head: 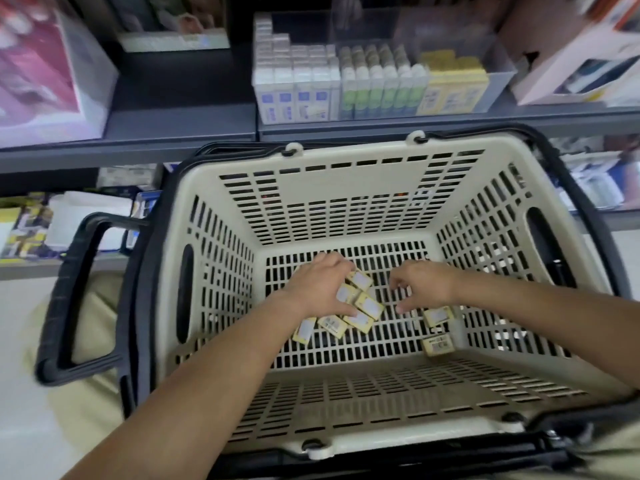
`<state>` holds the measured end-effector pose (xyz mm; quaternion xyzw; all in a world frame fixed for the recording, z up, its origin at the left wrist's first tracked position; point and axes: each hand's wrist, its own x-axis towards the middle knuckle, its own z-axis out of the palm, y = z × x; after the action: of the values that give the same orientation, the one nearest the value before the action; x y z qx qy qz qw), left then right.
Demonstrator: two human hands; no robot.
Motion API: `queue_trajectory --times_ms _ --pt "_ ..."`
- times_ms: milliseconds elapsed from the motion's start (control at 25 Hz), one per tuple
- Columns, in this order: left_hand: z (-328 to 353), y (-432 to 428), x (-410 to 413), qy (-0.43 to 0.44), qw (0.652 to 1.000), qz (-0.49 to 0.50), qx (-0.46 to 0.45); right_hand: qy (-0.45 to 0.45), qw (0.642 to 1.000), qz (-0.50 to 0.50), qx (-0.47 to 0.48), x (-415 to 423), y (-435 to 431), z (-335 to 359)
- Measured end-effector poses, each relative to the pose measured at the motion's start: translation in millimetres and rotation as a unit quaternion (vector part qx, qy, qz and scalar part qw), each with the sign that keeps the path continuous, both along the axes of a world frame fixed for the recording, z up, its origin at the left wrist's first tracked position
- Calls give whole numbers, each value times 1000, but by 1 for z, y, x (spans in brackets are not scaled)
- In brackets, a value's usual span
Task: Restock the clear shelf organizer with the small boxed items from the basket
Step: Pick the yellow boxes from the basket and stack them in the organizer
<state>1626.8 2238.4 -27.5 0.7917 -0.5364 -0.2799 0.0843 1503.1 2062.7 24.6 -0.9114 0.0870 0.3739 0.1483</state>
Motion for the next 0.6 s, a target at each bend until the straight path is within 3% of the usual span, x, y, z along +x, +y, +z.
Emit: queue_trajectory --times_ms 80,240,360,600 --pt "-1 -30 -24 -11 995 -94 -27 29 998 -36 -36 -8 -21 19" --pt "-16 -73 -94 35 974 -215 -54 -37 994 -65 -77 -21 -38 43" --pt "-36 -80 -118 43 973 -219 -53 -38 995 -78 -45 -19 -34 41" --pt "-48 -85 -110 -44 963 -257 -64 -29 995 -88 -28 -12 -34 34"
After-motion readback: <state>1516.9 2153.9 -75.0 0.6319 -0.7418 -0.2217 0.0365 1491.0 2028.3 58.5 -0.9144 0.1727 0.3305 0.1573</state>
